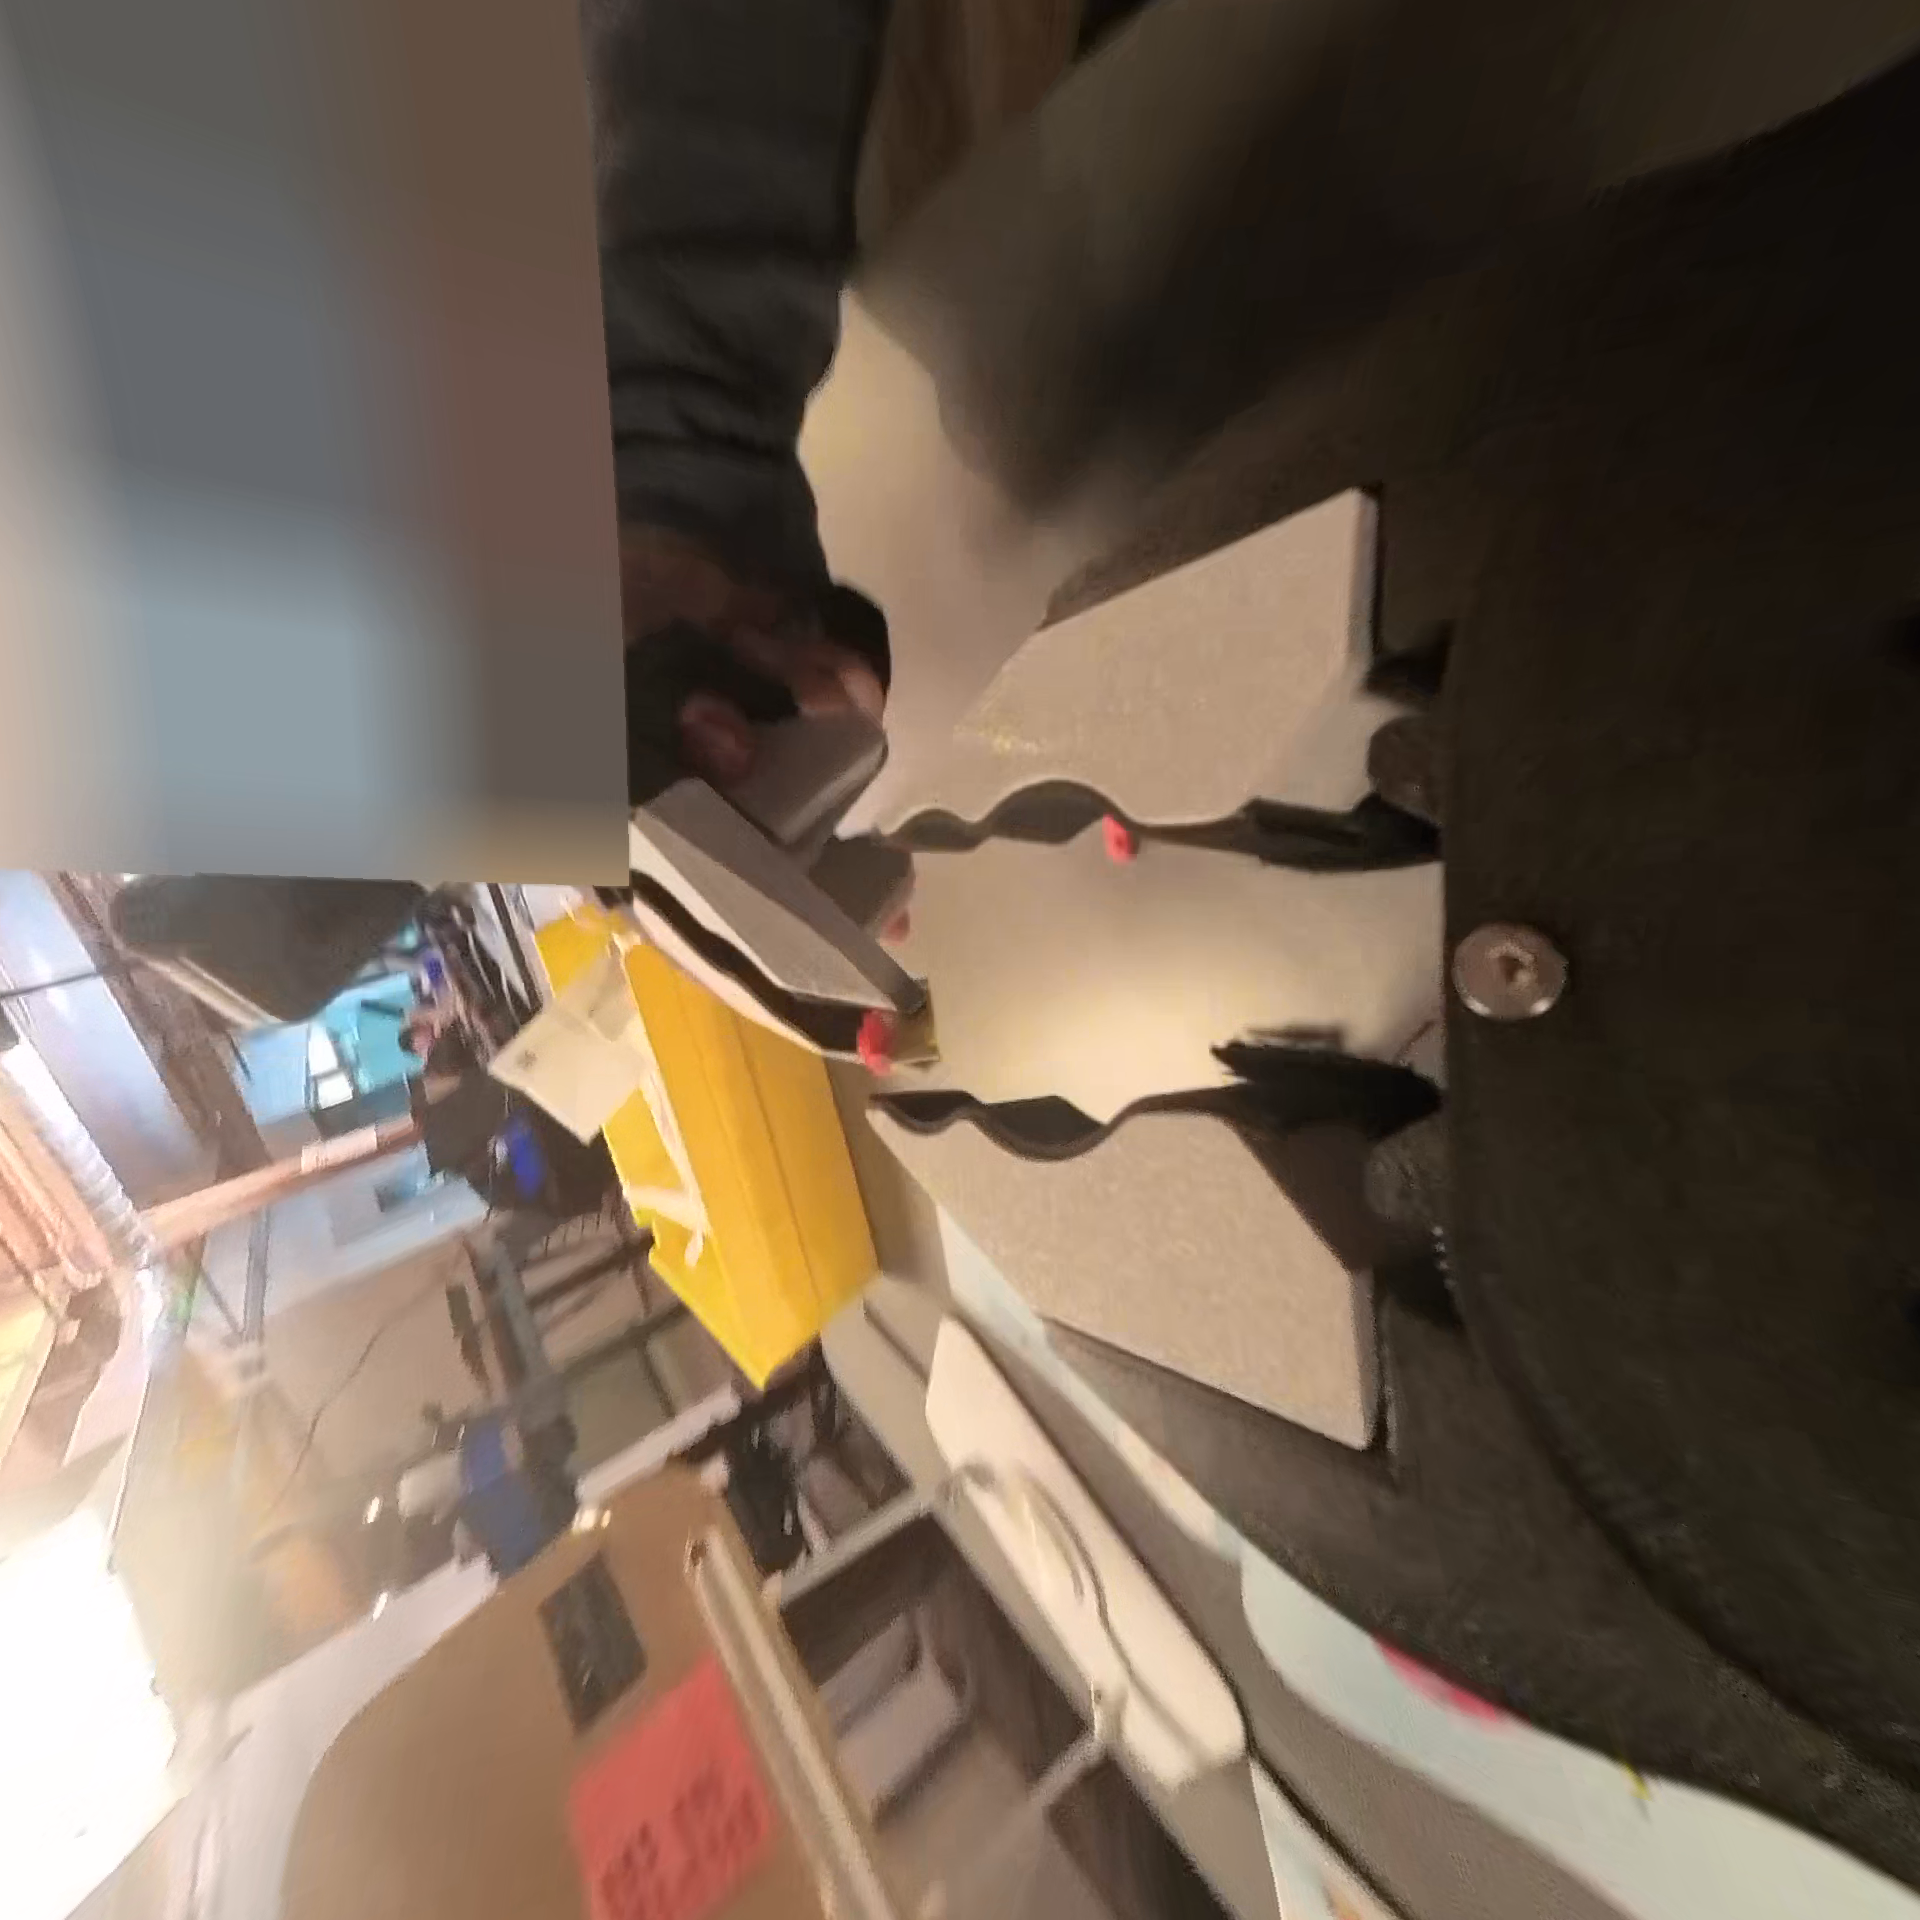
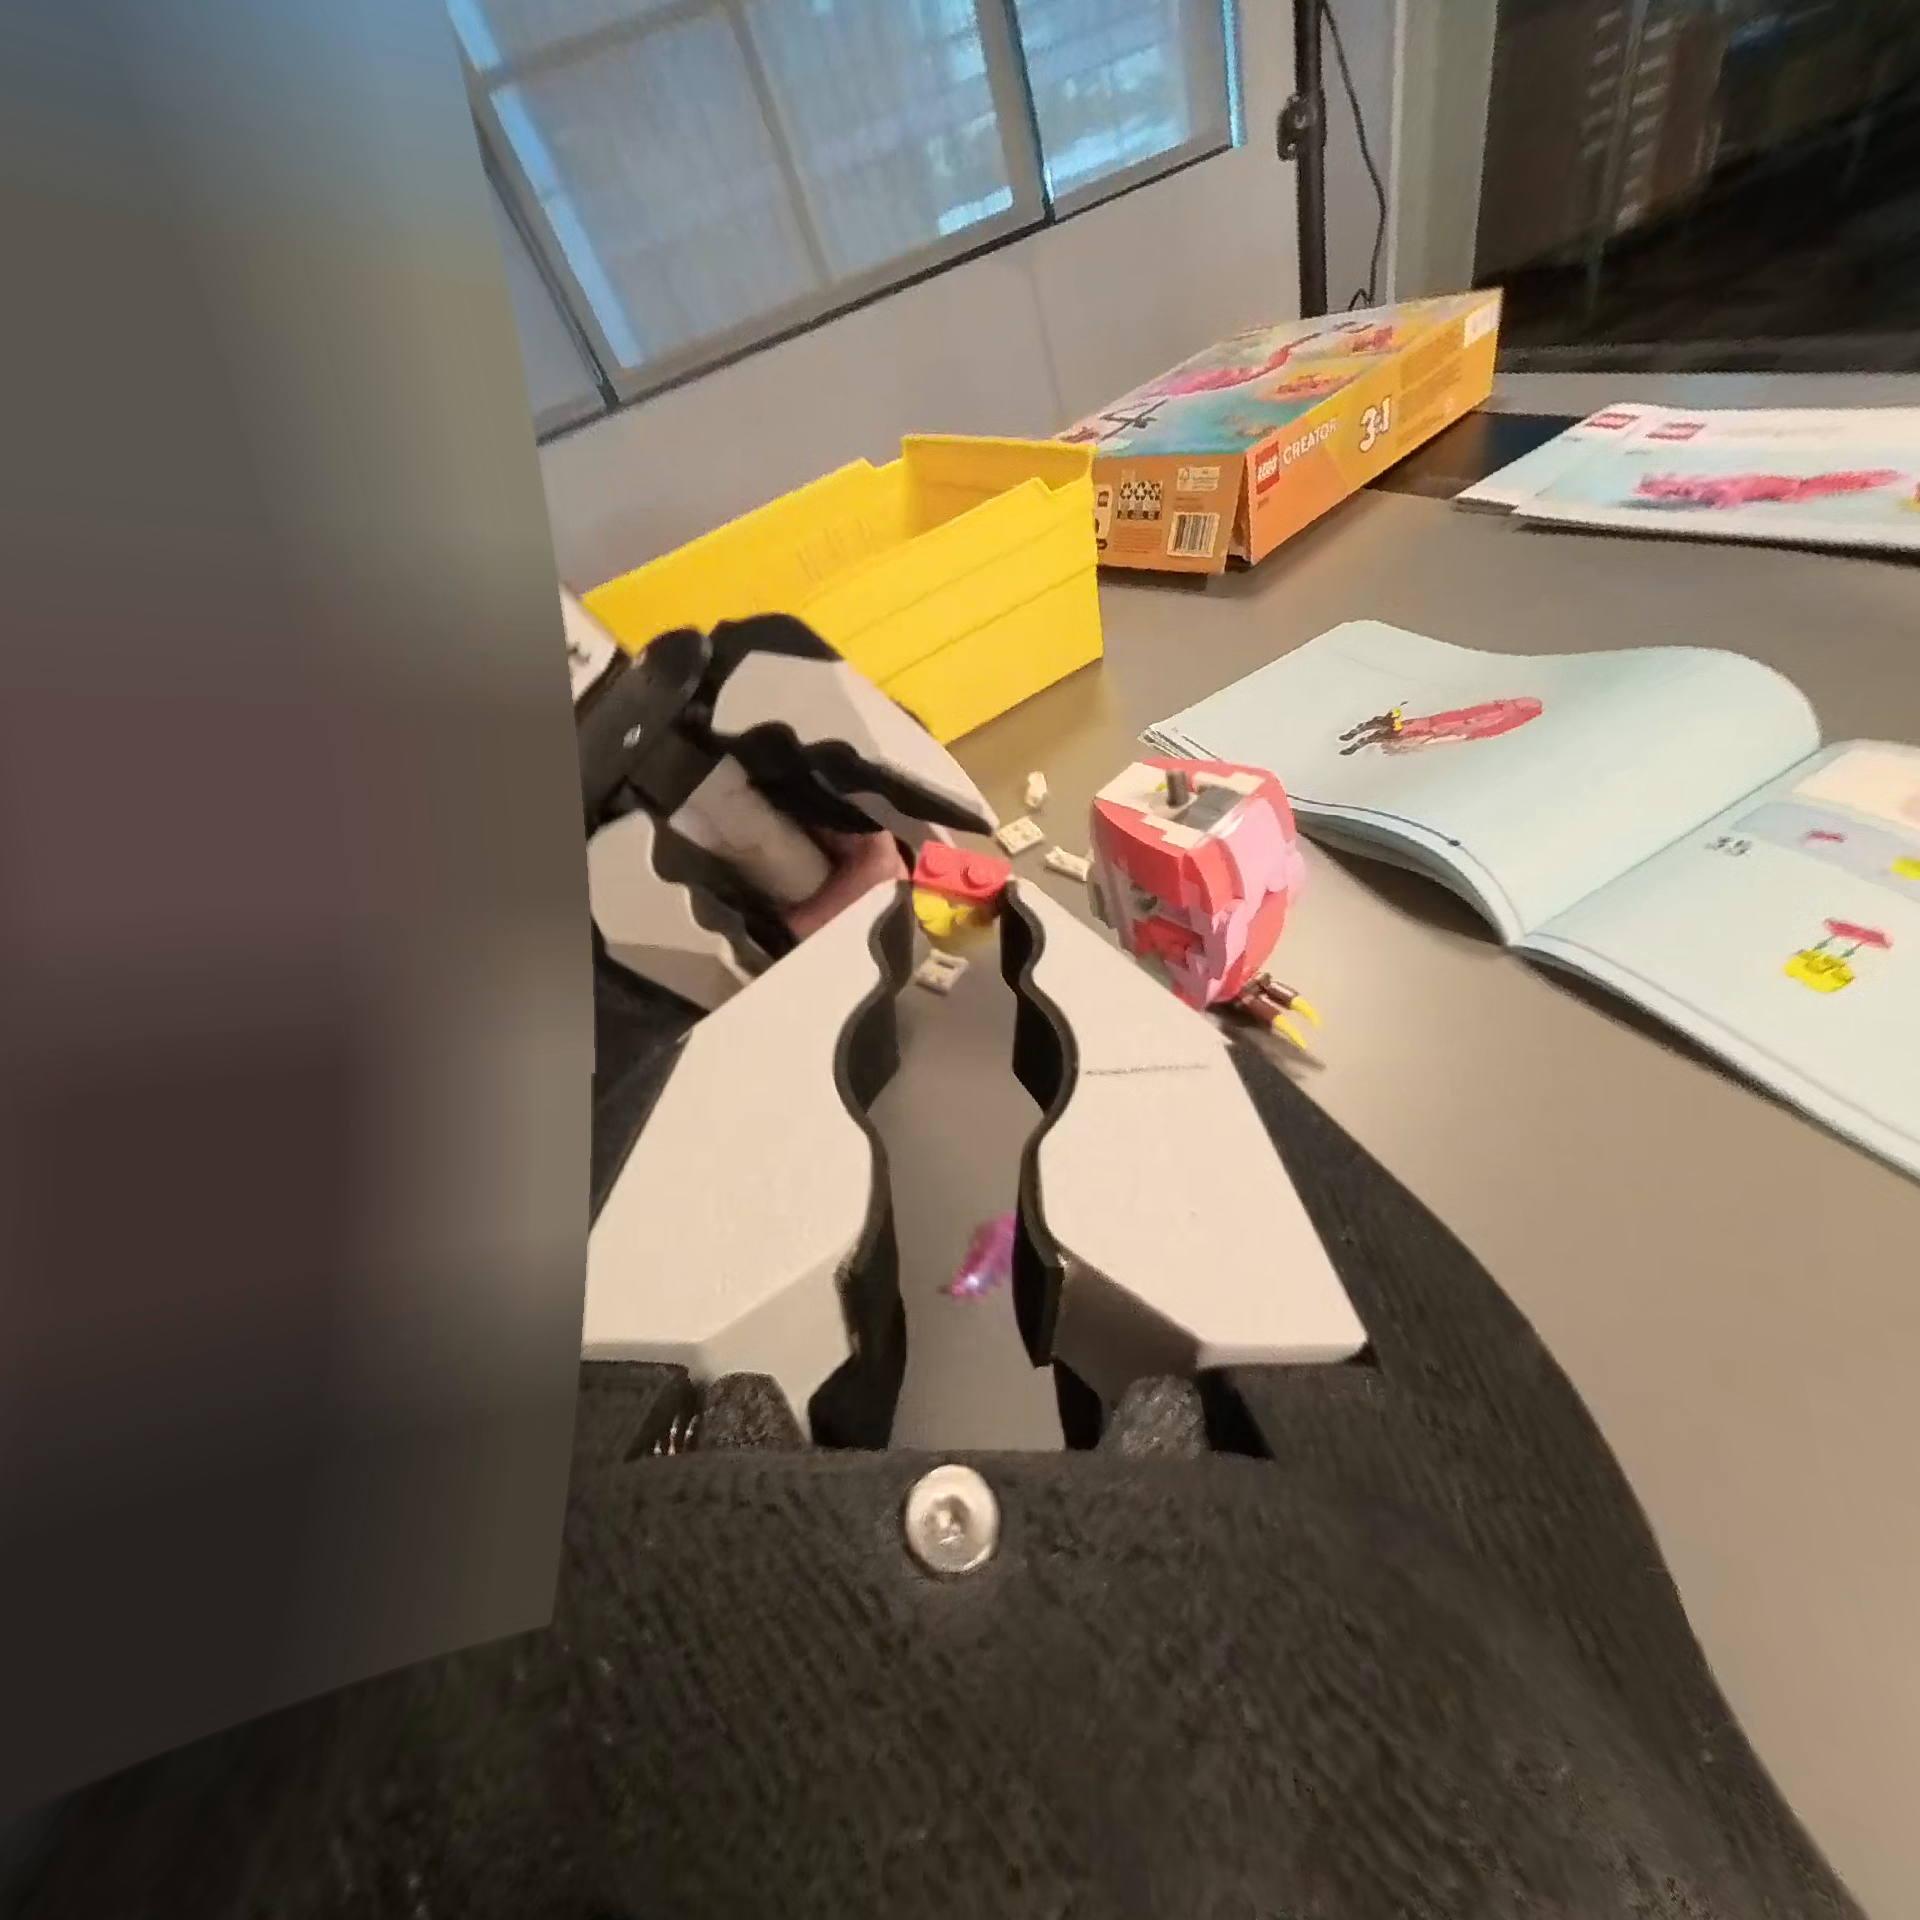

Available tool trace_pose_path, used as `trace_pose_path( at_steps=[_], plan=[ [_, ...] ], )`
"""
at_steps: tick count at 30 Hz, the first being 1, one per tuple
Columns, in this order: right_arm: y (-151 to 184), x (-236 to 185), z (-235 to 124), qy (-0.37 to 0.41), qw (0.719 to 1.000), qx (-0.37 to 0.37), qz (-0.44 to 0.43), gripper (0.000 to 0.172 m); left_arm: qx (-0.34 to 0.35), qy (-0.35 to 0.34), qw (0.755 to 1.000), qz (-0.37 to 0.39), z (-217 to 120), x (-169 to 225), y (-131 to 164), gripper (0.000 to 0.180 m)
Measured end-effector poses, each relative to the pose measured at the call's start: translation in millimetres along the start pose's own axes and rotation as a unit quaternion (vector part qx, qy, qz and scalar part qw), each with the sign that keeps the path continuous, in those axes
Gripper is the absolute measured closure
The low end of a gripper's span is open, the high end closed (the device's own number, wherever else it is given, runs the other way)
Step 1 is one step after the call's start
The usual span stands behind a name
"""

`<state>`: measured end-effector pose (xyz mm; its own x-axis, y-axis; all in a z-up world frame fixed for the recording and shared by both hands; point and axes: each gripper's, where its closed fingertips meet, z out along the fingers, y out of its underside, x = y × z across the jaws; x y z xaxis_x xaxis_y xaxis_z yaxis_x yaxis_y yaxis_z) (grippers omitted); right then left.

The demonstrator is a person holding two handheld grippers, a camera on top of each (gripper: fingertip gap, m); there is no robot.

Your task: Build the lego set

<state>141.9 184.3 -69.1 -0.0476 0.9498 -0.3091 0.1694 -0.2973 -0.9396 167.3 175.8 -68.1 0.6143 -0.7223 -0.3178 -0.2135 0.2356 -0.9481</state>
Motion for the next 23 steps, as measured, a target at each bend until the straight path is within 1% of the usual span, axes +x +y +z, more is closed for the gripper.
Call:
trace_pose_path(
  at_steps=[1, 2, 3, 5, 6, 7, 8, 9, 11, 12, 15, 17, 19, 23],
  plan=[
    [0, 0, -2, -0.001, 1.000, -0.009, -0.024, 0.157, 0.004, 0.019, 1.000, -0.021, -1, 2, -1, 0.135],
    [1, -1, -4, -0.002, 0.998, -0.018, -0.053, 0.157, 0.006, 0.043, 0.998, -0.050, -1, 6, -1, 0.136],
    [1, -3, -5, -0.002, 0.996, -0.025, -0.087, 0.157, 0.007, 0.068, 0.993, -0.095, -1, 8, -1, 0.136],
    [2, -7, -8, 0.002, 0.985, -0.045, -0.165, 0.157, 0.017, 0.104, 0.975, -0.196, -1, 6, -3, 0.136],
    [4, -10, -8, 0.000, 0.977, -0.059, -0.203, 0.157, 0.024, 0.120, 0.965, -0.234, -1, 5, -5, 0.138],
    [6, -15, -9, -0.007, 0.969, -0.070, -0.239, 0.157, 0.038, 0.136, 0.957, -0.255, -4, 6, -10, 0.143],
    [8, -20, -9, -0.014, 0.959, -0.078, -0.270, 0.157, 0.053, 0.138, 0.954, -0.259, -6, 4, -16, 0.146],
    [9, -24, -10, -0.020, 0.952, -0.087, -0.293, 0.157, 0.058, 0.133, 0.959, -0.244, -8, 3, -19, 0.148],
    [10, -29, -12, -0.031, 0.940, -0.100, -0.324, 0.157, 0.043, 0.124, 0.971, -0.200, -9, 7, -19, 0.152],
    [9, -30, -13, -0.035, 0.933, -0.100, -0.343, 0.157, 0.033, 0.130, 0.970, -0.204, -8, 9, -19, 0.154],
    [7, -32, -16, -0.032, 0.903, -0.107, -0.414, 0.157, 0.030, 0.175, 0.949, -0.262, -6, 19, -20, 0.154],
    [7, -35, -17, -0.033, 0.887, -0.114, -0.446, 0.157, 0.033, 0.197, 0.936, -0.288, -6, 23, -21, 0.154],
    [6, -38, -18, -0.041, 0.879, -0.114, -0.460, 0.157, 0.036, 0.216, 0.924, -0.313, -7, 25, -22, 0.160],
    [5, -36, -18, -0.029, 0.860, -0.121, -0.494, 0.157, 0.042, 0.253, 0.884, -0.391, -6, 26, -23, 0.164]
  ],
)
